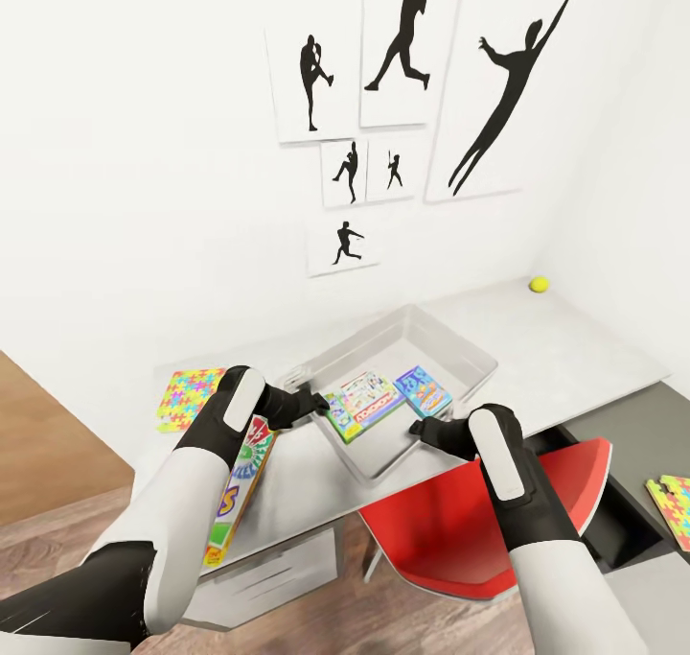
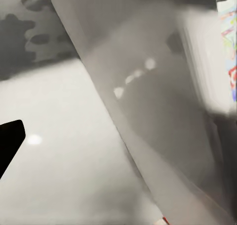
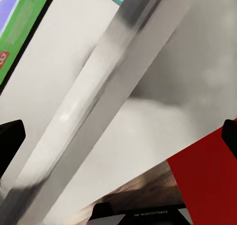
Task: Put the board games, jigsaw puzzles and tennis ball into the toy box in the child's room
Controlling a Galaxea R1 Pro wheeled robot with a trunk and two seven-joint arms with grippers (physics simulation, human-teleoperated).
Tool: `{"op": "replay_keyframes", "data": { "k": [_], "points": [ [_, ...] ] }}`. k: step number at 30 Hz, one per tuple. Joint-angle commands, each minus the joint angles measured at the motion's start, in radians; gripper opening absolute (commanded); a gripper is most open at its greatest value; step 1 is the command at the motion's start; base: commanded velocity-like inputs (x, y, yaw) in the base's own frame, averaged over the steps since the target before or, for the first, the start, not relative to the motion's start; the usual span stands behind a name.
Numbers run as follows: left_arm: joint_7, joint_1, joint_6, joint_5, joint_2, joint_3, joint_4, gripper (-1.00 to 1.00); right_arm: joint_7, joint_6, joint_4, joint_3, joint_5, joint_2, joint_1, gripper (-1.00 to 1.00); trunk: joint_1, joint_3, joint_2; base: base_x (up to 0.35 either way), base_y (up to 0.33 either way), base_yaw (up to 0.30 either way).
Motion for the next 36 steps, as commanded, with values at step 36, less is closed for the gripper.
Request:
{"op": "replay_keyframes", "data": {
  "k": [36],
  "points": [
    [0.005, 0.0, 0.01, 0.012, 0.004, 0.012, -0.036, 1.0, -0.012, 0.005, -0.016, -0.003, -0.004, 0.001, 0.001, 1.0, 0.0, 0.043, -0.002, 0.0, 0.0, 0.0]
  ]
}}
